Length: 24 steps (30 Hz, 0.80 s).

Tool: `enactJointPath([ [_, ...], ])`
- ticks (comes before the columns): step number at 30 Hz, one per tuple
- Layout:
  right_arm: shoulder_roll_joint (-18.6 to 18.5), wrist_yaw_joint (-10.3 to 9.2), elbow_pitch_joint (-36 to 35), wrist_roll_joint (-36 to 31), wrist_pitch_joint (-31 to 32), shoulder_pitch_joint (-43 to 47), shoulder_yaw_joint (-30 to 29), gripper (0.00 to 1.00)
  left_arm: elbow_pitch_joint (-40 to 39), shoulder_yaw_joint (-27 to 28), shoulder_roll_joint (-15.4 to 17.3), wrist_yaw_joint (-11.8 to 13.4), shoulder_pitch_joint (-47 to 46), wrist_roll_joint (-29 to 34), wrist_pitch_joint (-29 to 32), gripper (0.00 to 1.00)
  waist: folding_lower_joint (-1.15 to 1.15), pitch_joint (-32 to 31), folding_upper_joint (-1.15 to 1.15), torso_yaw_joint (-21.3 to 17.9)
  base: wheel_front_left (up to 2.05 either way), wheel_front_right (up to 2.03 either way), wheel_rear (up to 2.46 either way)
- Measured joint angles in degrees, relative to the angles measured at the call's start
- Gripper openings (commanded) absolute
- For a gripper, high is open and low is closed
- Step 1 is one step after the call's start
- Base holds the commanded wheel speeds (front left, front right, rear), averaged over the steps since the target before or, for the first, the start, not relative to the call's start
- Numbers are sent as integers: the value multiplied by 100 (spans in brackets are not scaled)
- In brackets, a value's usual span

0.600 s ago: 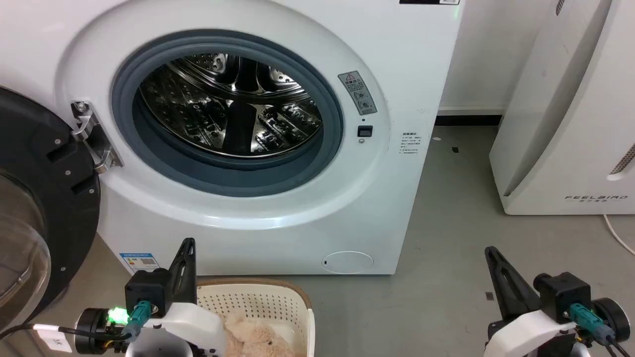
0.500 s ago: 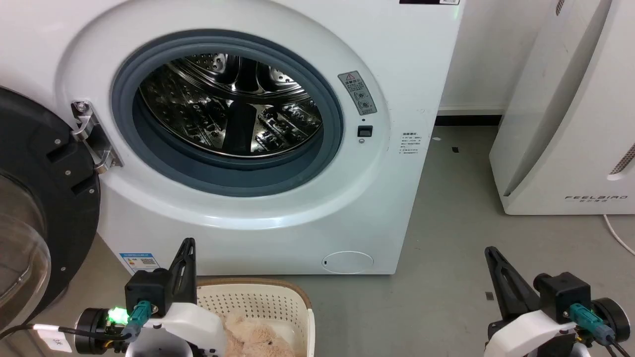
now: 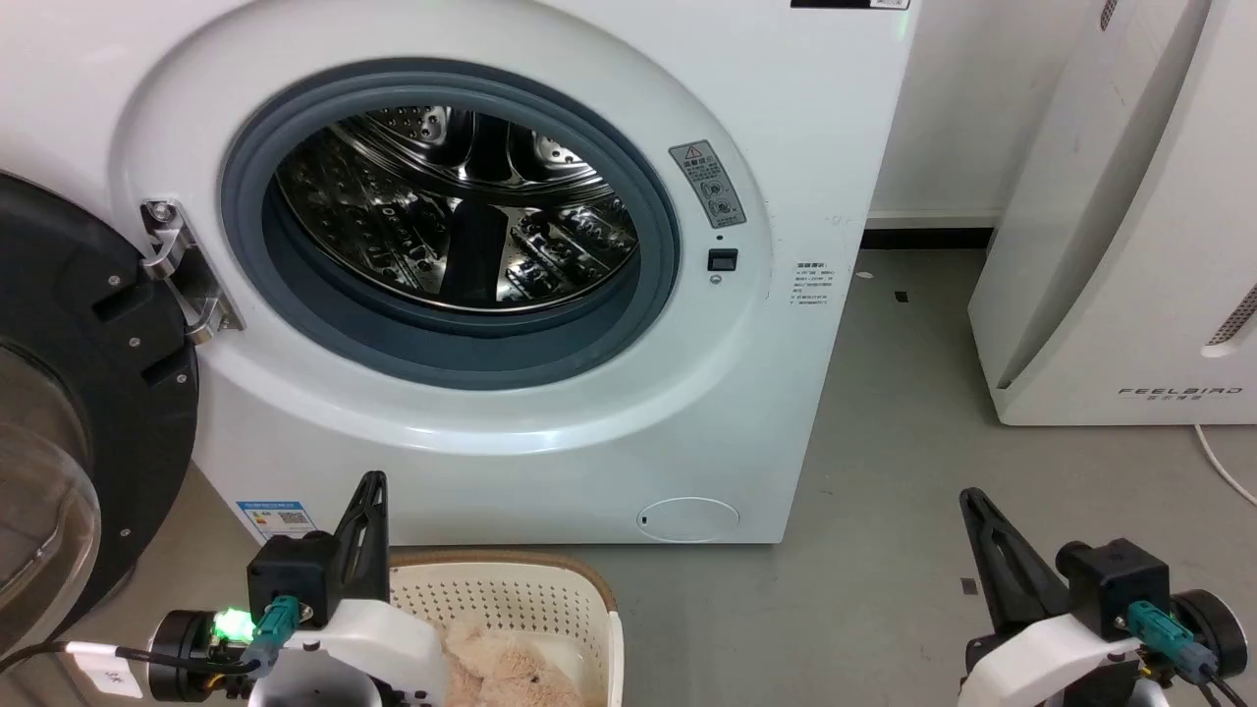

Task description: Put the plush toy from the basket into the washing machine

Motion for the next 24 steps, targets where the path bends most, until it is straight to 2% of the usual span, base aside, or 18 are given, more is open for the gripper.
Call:
enactJointPath([
  [3,0,0,0,0,0,0,-2,0,0,1,0,1,0,0,0,0,0,0,0,0,0,0,0],
  [4,0,0,1,3,0,2,0,100,2,1,0,2,-1,-1,0,100,0,0,0,0,0,0,0],
  [24,0,0,-92,304,-168,3,-149,100,67,-96,-1,153,-40,-5,-164,100,0,71,0,4,0,0,0],
])
